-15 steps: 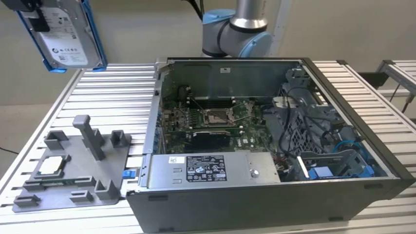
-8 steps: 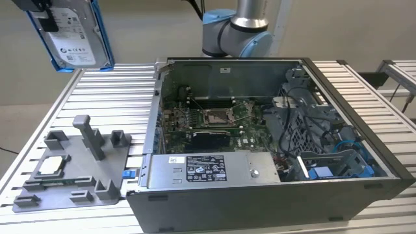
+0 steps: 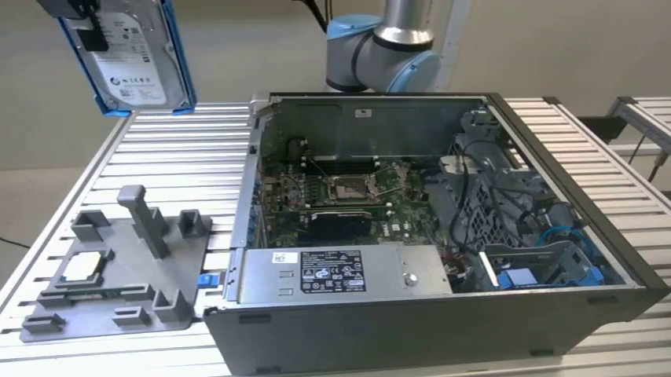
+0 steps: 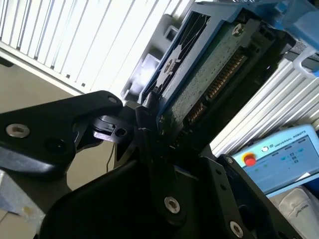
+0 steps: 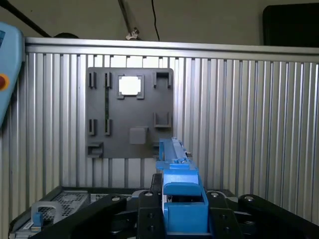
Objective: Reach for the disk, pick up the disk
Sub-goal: 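Pick up the disk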
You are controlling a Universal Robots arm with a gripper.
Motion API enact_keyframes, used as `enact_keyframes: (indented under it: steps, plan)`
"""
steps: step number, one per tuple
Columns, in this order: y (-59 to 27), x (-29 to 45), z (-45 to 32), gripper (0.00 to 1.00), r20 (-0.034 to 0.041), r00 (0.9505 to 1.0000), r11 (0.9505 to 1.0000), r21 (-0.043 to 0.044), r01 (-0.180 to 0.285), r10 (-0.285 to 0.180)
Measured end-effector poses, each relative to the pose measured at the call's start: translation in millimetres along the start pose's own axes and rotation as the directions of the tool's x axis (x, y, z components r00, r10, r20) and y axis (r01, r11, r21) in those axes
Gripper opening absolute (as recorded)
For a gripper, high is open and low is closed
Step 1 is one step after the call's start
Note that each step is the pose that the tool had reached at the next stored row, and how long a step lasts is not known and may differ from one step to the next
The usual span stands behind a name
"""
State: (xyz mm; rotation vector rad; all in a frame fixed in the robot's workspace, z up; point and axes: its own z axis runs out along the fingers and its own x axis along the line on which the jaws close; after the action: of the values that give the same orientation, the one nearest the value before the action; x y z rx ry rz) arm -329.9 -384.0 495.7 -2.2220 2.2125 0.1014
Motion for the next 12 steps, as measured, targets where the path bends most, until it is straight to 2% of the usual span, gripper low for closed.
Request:
enact_keyframes:
  steps: [4, 12]
  plan:
    - [-9.5, 0.0, -0.4, 0.0, 0.0, 1.0, 1.0, -0.0001, 0.0, 0.0]
    - [-34.3, 0.1, -1.5, 0.0, 0.0, 1.0, 1.0, -0.0004, 0.0, 0.0]
